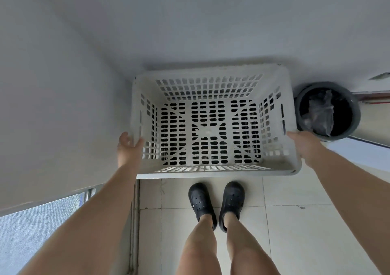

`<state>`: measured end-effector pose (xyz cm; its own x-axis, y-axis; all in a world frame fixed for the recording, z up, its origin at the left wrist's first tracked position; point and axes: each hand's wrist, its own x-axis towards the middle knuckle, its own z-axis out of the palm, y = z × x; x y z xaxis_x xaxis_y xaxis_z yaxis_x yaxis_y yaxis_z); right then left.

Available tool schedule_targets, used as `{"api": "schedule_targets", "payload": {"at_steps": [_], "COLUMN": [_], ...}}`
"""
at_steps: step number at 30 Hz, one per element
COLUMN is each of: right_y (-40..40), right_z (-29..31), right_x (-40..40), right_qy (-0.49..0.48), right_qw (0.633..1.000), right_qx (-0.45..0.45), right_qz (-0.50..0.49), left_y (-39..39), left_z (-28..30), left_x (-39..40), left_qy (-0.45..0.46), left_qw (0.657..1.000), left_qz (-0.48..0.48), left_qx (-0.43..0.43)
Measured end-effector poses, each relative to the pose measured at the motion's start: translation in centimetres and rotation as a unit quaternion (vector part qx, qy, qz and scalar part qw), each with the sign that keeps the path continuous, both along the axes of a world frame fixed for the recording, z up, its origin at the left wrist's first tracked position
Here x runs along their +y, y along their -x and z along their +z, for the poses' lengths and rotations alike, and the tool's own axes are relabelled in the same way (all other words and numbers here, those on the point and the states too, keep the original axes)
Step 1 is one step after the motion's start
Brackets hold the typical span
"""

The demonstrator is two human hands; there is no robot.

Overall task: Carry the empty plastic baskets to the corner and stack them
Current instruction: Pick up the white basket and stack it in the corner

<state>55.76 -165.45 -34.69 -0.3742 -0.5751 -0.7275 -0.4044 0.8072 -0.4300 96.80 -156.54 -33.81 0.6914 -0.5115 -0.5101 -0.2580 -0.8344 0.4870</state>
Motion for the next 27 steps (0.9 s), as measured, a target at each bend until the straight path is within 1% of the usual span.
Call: {"api": "schedule_targets", "payload": {"at_steps": [3,5,7,9,11,14,16,19,22,24,27], "right_y": [0.2,0.5,1.2,2.0,2.9,4.7,6.7,10.7,15.5,19.2,24.9], "right_z": [5.4,9.1,13.0,16.7,20.7,26.7,30.3,35.9,41.6,44.9,49.0], "right_x": [1.2,2.5,3.9,4.7,5.1,4.9,4.9,5.9,8.5,11.1,15.8], "right_qy": [-0.029,-0.024,0.015,0.033,0.040,0.080,0.120,0.171,0.206,0.217,0.228], "right_qw": [0.997,0.993,0.987,0.977,0.973,0.972,0.968,0.955,0.950,0.942,0.926], "right_qx": [0.003,0.017,0.051,0.085,0.099,0.112,0.126,0.176,0.200,0.232,0.290], "right_qz": [0.068,0.113,0.155,0.191,0.205,0.192,0.179,0.166,0.122,0.108,0.079], "left_y": [1.4,2.7,4.5,6.9,9.5,14.4,18.1,24.2,30.9,35.8,43.7], "left_z": [3.6,6.6,10.3,14.7,19.1,25.7,29.9,35.7,40.4,43.0,46.6], "left_x": [-0.4,-1.0,-2.3,-3.9,-5.5,-8.1,-9.3,-9.9,-8.9,-7.7,-5.5], "left_qy": [-0.076,-0.112,-0.125,-0.116,-0.093,-0.030,0.001,0.049,0.098,0.123,0.165], "left_qw": [0.988,0.976,0.963,0.950,0.929,0.906,0.888,0.856,0.825,0.804,0.770], "left_qz": [-0.137,-0.186,-0.236,-0.289,-0.357,-0.422,-0.458,-0.503,-0.538,-0.567,-0.610], "left_qx": [-0.008,0.007,0.030,0.022,-0.018,-0.020,-0.049,-0.112,-0.142,-0.133,-0.089]}}
